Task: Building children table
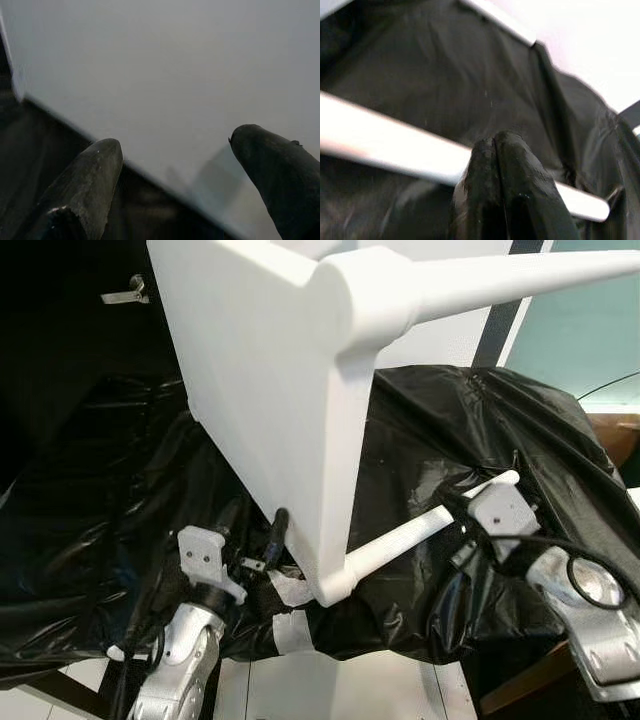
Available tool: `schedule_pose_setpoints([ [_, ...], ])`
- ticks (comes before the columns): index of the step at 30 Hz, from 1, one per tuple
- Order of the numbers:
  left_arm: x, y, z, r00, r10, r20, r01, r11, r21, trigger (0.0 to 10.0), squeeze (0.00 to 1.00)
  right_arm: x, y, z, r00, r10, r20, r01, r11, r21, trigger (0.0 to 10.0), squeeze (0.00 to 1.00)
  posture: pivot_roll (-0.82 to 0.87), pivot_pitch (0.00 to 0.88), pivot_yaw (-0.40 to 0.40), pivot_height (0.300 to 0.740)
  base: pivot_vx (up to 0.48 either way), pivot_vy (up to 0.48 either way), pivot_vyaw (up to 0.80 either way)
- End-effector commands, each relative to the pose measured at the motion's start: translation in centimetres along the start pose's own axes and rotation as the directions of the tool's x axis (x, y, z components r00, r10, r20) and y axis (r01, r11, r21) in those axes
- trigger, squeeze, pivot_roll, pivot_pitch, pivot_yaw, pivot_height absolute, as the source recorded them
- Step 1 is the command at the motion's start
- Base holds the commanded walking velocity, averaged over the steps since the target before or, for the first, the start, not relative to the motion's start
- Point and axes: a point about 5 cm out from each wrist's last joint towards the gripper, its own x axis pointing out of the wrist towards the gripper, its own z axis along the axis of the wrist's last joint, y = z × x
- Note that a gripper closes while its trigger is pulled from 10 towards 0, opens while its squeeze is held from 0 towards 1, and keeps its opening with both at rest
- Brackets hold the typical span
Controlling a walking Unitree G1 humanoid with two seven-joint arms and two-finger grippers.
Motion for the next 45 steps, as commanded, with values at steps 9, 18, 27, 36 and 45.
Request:
schedule_pose_setpoints([
  [9,-3.4,3.1,-5.6,0.949,0.236,-0.21,-0.224,0.972,0.077,10.0,0.0,-0.6,0.8,-1.0,0.992,0.106,-0.07,-0.109,0.993,-0.049,10.0,1.0,0.05,0.0,-0.009,0.74,0.0,0.0,0.0],
  [18,-3.1,4.1,-6.7,0.926,0.313,-0.21,-0.288,0.947,0.14,10.0,0.0,1.0,0.7,-2.9,0.97,0.198,-0.144,-0.217,0.967,-0.135,10.0,1.0,0.07,0.0,-0.023,0.74,0.0,0.0,0.0],
  [27,-3.1,3.7,-7.2,0.935,0.302,-0.187,-0.276,0.949,0.149,10.0,0.0,3.7,1.3,-4.6,0.968,0.194,-0.16,-0.227,0.948,-0.224,10.0,0.0,0.09,0.0,-0.028,0.74,0.0,0.0,0.0],
  [36,-3.6,4.1,-7.3,0.935,0.313,-0.164,-0.288,0.944,0.163,10.0,0.0,5.8,1.7,-7.2,0.955,0.198,-0.221,-0.27,0.887,-0.374,10.0,0.0,0.12,0.0,-0.037,0.74,0.0,0.0,0.0],
  [45,-3.9,4.0,-7.5,0.936,0.316,-0.154,-0.29,0.942,0.17,10.0,0.0,6.4,1.2,-8.4,0.955,0.171,-0.241,-0.268,0.845,-0.463,10.0,0.0,0.13,0.0,-0.038,0.74,0.0,0.0,0.0],
])
